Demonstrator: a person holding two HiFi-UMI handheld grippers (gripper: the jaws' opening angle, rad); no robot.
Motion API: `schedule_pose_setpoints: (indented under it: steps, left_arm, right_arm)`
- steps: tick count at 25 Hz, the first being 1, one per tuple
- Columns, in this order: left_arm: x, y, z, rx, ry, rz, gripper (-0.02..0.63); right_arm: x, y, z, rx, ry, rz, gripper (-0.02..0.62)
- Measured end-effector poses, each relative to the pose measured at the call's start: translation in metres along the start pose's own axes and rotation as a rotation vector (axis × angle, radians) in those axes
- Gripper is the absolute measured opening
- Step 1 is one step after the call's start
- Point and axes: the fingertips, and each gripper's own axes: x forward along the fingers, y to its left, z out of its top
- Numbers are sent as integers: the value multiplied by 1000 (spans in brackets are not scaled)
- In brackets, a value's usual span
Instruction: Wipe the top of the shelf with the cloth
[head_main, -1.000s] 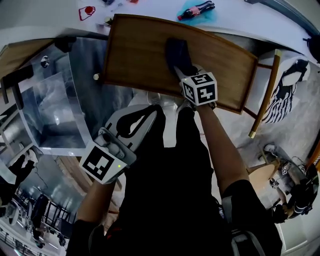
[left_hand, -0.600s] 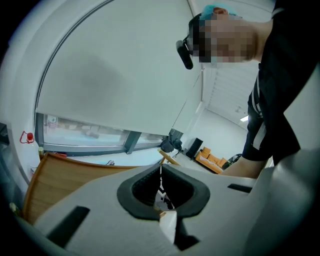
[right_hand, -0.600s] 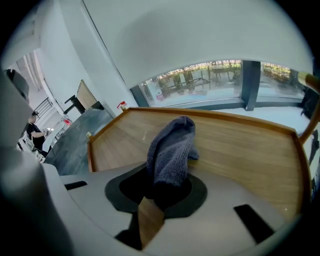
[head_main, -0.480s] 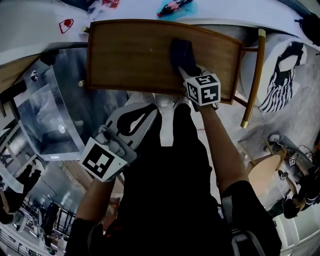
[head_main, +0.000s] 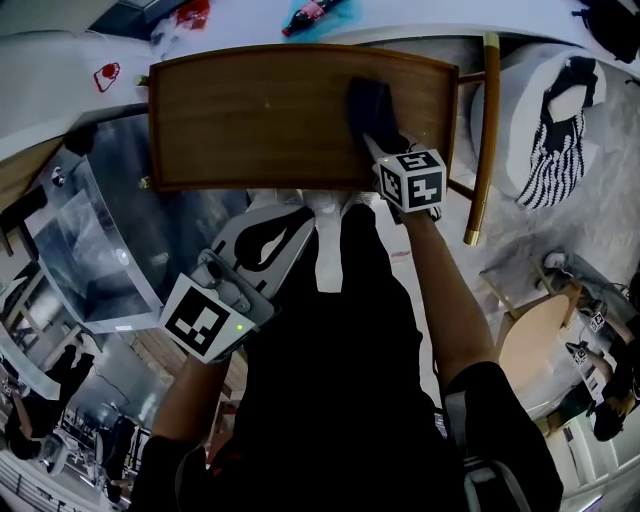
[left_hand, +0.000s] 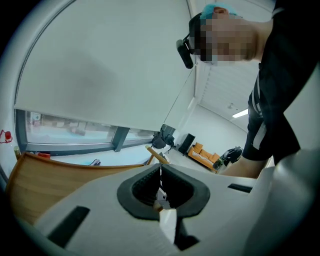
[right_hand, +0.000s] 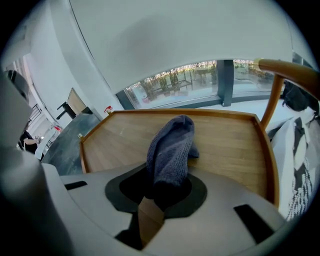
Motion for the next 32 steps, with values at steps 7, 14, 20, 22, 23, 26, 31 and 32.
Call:
schedule_pose_setpoints:
  steps: [7,14,20,22,23,26,31,32]
  left_arm:
    - [25,-15,3,10,15,-32,26]
    - [39,-21,4,16,21,-50,26]
    - [43,-22,6,18,20,-58,26]
    - [44,-23,7,21,18,-60,26]
    - [44,-23,7,22,18,-60,26]
    - [42,-24,7,24,19,-59,26]
    - [31,-21,9,19,0,-49,26]
    - [27,-19,9,16,-5,-43,26]
  right_arm:
    - [-17,-33,-8,-1,17,-58,69]
    - [-30,-59,-11,12,20,-124,69]
    - [-36,-68,-15,-20,41,-173,69]
    - [-38,-70,-16,-38,46,-189,69]
    - [-39,-71,-16,-44,49,-196,69]
    - [-43,-74,-18,-50,58,-220,69]
    - [-50,-69,-15,-68,49,-223,69]
    - [-51,-65,-12,-75,42,-220,69]
